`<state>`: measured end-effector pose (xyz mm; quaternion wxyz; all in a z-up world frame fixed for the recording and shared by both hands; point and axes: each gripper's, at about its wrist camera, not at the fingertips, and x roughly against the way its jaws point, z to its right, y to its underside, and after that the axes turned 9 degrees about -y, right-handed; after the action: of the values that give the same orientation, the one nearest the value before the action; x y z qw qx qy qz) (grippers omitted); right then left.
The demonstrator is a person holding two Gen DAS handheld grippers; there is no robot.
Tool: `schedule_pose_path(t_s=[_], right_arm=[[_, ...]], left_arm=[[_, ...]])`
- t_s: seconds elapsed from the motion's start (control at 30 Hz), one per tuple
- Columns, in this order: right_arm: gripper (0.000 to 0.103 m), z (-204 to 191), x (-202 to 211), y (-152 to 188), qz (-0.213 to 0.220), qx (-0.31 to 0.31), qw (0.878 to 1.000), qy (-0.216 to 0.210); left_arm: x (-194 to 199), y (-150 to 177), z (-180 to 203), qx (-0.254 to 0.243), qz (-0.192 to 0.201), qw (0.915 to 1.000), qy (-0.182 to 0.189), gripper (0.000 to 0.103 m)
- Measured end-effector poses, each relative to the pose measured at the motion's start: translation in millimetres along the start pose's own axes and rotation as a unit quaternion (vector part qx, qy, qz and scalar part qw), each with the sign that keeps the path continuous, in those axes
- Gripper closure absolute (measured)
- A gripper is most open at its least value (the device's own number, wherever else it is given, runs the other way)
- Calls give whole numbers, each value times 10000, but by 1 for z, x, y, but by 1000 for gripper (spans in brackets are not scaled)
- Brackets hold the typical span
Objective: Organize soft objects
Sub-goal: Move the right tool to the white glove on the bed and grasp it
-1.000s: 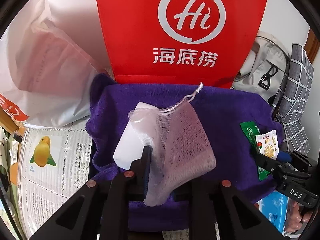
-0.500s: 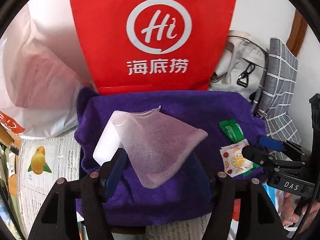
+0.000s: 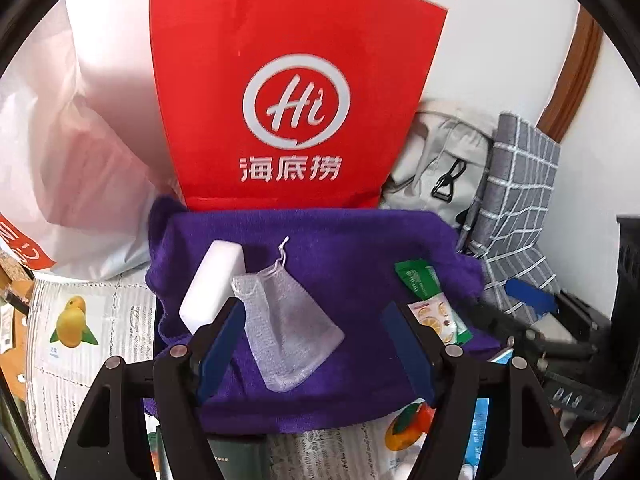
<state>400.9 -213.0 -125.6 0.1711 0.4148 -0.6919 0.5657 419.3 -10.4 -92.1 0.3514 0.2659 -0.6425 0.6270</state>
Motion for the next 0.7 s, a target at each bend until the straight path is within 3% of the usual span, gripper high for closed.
schedule_pose_path(t_s=[0.33,0.43,0.5,0.7], right_arm=[[28,-29,60,76,-180,-206,9980,-564],[33,-43,74,106,-263,-62,9987,-443],[45,-52,79,125,-389,84,9987,-303],[47,-80,85,170,-619,240,9975,-228]], left_arm=[[37,1,10,-140,290,9995,-6,32],[53,2,15,-181,441,9988,-64,32],[66,3,17,-255,608,9978,-8,32],[100,8,25,-412,916,9947,227,32]])
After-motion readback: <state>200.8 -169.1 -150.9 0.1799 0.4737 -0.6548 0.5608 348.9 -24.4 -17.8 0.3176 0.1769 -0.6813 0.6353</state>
